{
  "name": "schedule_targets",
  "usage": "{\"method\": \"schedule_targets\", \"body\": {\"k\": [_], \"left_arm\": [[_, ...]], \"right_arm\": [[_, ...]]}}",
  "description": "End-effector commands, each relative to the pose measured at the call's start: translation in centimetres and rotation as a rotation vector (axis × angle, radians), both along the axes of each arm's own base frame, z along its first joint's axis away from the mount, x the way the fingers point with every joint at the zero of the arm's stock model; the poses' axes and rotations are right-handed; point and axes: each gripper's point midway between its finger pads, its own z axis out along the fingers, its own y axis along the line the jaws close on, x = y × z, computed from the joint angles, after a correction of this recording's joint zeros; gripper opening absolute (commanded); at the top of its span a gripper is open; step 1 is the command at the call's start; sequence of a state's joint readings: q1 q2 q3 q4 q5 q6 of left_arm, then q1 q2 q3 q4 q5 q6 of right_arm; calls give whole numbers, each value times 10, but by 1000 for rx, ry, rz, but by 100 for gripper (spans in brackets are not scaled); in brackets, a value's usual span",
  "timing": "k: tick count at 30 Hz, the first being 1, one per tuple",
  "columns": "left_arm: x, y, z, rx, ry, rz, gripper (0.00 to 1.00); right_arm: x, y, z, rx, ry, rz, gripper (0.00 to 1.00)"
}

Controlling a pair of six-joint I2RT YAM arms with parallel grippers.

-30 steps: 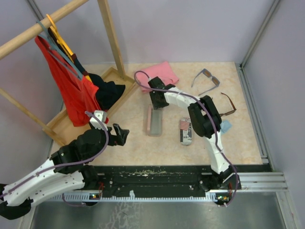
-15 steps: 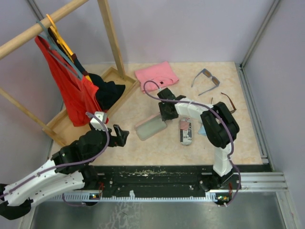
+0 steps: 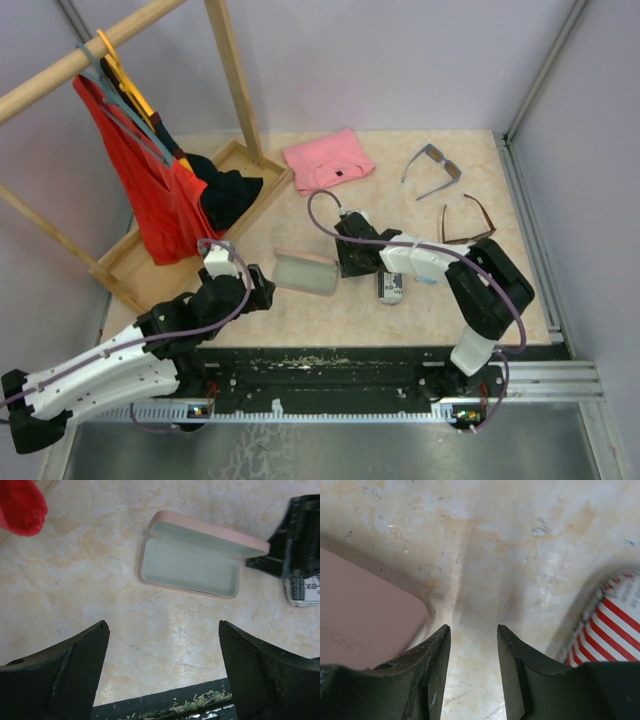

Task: Organize the sunglasses
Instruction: Adjust the sunglasses case at the center of the board.

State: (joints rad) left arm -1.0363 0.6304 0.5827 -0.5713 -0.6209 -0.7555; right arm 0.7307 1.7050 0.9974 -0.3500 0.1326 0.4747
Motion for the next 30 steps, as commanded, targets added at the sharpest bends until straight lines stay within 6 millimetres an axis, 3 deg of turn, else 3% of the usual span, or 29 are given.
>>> {"method": "schedule_targets", "body": {"k": [1, 5, 10, 17, 23, 30], "left_arm": [[0, 5, -26, 15, 47, 60, 94], [2, -3, -39, 33, 40, 18, 92], [11, -17, -45, 32, -6, -24, 89], [46, -17, -59, 11, -11, -3, 86], [63, -22, -77, -21, -12, -56, 78], [68, -25, -93, 13, 8, -79, 76]], "right_arm": [[16, -4, 45, 84, -160, -84, 43], [10, -16, 55, 103, -217, -92, 43], [-7, -12, 64, 200, -218, -54, 44], [-34, -5, 57, 281, -193, -72, 44], [-42, 11, 59, 432, -215, -138, 45], [-35, 27, 54, 557, -203, -223, 44]]}}
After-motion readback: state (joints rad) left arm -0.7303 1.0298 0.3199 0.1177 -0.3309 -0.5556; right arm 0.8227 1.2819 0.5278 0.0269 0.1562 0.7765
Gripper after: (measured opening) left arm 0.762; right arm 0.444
